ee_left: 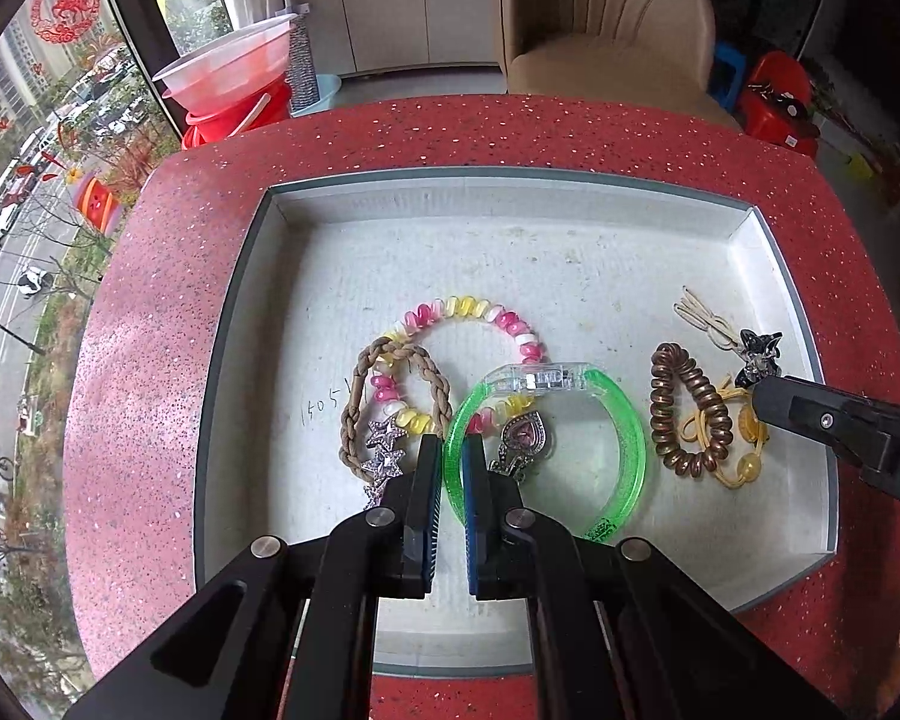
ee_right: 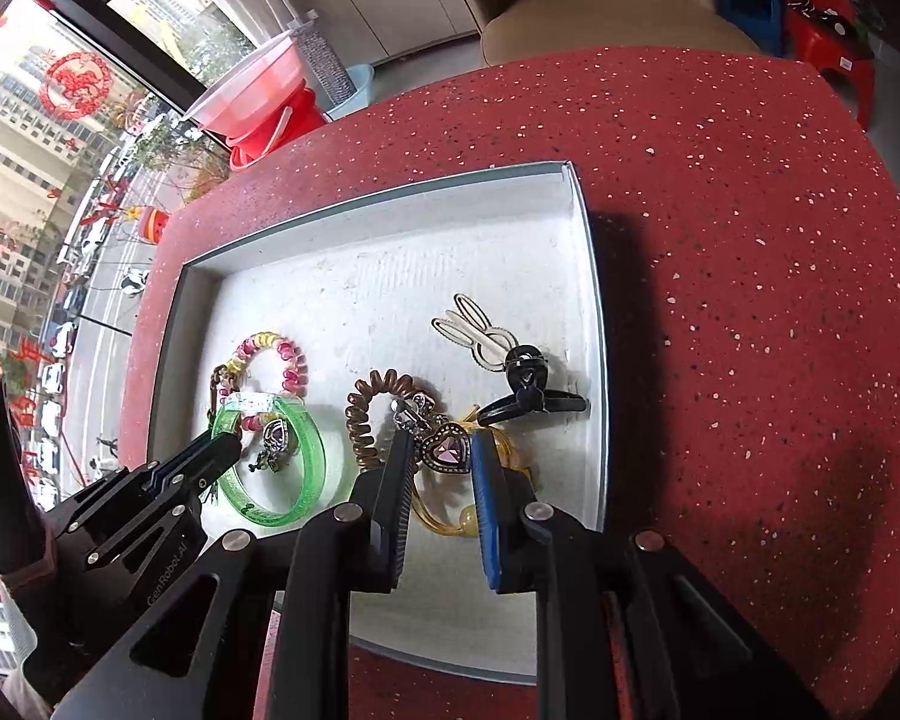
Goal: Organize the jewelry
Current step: 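Release the locket beside the coil hair tie while the left tool releases the bangle beside the bracelets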
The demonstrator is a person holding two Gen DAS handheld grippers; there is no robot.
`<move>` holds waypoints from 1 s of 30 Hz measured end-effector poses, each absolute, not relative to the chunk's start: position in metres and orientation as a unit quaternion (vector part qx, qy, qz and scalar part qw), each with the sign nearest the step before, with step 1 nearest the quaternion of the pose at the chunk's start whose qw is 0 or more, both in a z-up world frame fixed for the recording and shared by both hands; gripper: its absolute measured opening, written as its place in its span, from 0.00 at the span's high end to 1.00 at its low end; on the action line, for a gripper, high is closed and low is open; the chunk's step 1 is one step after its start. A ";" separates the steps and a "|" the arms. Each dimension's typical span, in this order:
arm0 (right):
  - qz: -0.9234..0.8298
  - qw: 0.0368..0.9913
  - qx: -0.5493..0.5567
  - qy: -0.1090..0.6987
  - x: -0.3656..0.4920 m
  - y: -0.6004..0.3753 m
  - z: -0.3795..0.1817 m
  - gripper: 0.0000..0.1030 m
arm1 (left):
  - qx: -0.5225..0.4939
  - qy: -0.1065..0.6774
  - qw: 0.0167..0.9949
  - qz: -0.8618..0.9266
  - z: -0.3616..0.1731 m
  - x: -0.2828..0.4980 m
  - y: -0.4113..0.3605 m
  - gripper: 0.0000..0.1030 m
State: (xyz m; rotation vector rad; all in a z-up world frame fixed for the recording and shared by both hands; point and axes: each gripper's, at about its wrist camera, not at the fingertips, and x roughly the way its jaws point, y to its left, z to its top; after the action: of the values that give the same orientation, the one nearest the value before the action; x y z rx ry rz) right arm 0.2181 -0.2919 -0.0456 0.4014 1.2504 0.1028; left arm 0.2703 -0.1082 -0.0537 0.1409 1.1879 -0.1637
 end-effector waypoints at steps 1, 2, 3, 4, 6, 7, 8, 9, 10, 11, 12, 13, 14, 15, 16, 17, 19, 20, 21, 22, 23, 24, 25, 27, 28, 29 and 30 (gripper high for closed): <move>0.047 0.790 0.186 0.582 0.219 -0.291 -0.048 0.80 | 0.069 0.558 0.823 -0.076 -0.055 0.271 -0.109 0.76; 0.046 0.789 0.186 0.584 0.220 -0.291 -0.050 0.80 | 0.071 0.558 0.823 -0.075 -0.056 0.271 -0.109 0.76; 0.045 0.788 0.186 0.585 0.221 -0.291 -0.052 0.80 | 0.070 0.558 0.823 -0.075 -0.057 0.271 -0.109 0.76; 0.044 0.787 0.185 0.586 0.221 -0.292 -0.054 0.80 | 0.069 0.558 0.824 -0.075 -0.058 0.270 -0.109 0.76; 0.041 0.785 0.184 0.589 0.222 -0.292 -0.058 0.80 | 0.071 0.558 0.824 -0.072 -0.060 0.271 -0.109 0.76; 0.040 0.785 0.184 0.591 0.223 -0.293 -0.060 0.80 | 0.073 0.558 0.824 -0.070 -0.060 0.271 -0.111 0.76; 0.039 0.784 0.183 0.592 0.223 -0.293 -0.062 0.80 | 0.075 0.558 0.824 -0.069 -0.061 0.272 -0.112 0.76; 0.039 0.784 0.183 0.592 0.224 -0.293 -0.064 0.80 | 0.077 0.558 0.824 -0.068 -0.062 0.273 -0.112 0.76; 0.039 0.785 0.182 0.591 0.224 -0.293 -0.064 0.80 | 0.079 0.557 0.824 -0.067 -0.062 0.274 -0.112 0.76; 0.038 0.786 0.179 0.590 0.225 -0.292 -0.064 0.80 | 0.082 0.556 0.824 -0.067 -0.063 0.273 -0.113 0.76; 0.039 0.787 0.176 0.590 0.225 -0.292 -0.064 0.80 | 0.086 0.555 0.825 -0.066 -0.063 0.272 -0.114 0.76; 0.040 0.787 0.174 0.591 0.226 -0.291 -0.064 0.79 | 0.090 0.554 0.825 -0.065 -0.063 0.273 -0.115 0.76; 0.040 0.787 0.174 0.591 0.226 -0.290 -0.064 0.79 | 0.094 0.554 0.825 -0.064 -0.063 0.273 -0.116 0.76; 0.042 0.786 0.175 0.591 0.226 -0.290 -0.064 0.79 | 0.096 0.553 0.825 -0.064 -0.063 0.273 -0.117 0.76; 0.043 0.785 0.178 0.592 0.226 -0.290 -0.064 0.79 | 0.095 0.554 0.825 -0.063 -0.062 0.272 -0.117 0.76; 0.045 0.784 0.179 0.593 0.226 -0.290 -0.064 0.79 | 0.095 0.554 0.825 -0.062 -0.062 0.272 -0.117 0.76; 0.046 0.784 0.180 0.592 0.227 -0.289 -0.063 0.79 | 0.094 0.553 0.825 -0.061 -0.060 0.271 -0.117 0.76; 0.047 0.784 0.181 0.592 0.226 -0.290 -0.063 0.79 | 0.095 0.553 0.826 -0.060 -0.060 0.270 -0.117 0.76; 0.048 0.783 0.183 0.592 0.226 -0.290 -0.062 0.78 | 0.095 0.552 0.826 -0.059 -0.060 0.270 -0.117 0.76; 0.050 0.782 0.186 0.592 0.226 -0.291 -0.062 0.78 | 0.097 0.551 0.827 -0.058 -0.059 0.270 -0.117 0.76; 0.051 0.782 0.189 0.591 0.225 -0.291 -0.061 0.77 | 0.098 0.551 0.827 -0.057 -0.059 0.269 -0.118 0.76; 0.052 0.783 0.189 0.590 0.224 -0.292 -0.060 0.75 | 0.099 0.550 0.827 -0.057 -0.058 0.268 -0.119 0.76; 0.052 0.784 0.191 0.589 0.223 -0.292 -0.058 0.74 | 0.100 0.549 0.828 -0.056 -0.058 0.267 -0.120 0.76; 0.053 0.785 0.193 0.586 0.222 -0.292 -0.055 0.70 | 0.100 0.547 0.829 -0.055 -0.056 0.266 -0.120 0.76; 0.053 0.786 0.195 0.585 0.221 -0.292 -0.053 0.70 | 0.100 0.546 0.830 -0.055 -0.055 0.266 -0.120 0.76; 0.054 0.787 0.197 0.583 0.220 -0.292 -0.052 0.69 | 0.100 0.545 0.830 -0.055 -0.054 0.266 -0.120 0.76; 0.054 0.787 0.199 0.581 0.219 -0.292 -0.050 0.69 | 0.101 0.545 0.830 -0.056 -0.053 0.266 -0.120 0.76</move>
State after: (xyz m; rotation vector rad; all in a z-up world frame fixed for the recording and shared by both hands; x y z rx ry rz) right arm 0.2189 -0.2920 -0.0504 0.4285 1.2530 0.1168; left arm 0.2657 -0.1202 -0.0534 0.2133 1.1563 -0.1181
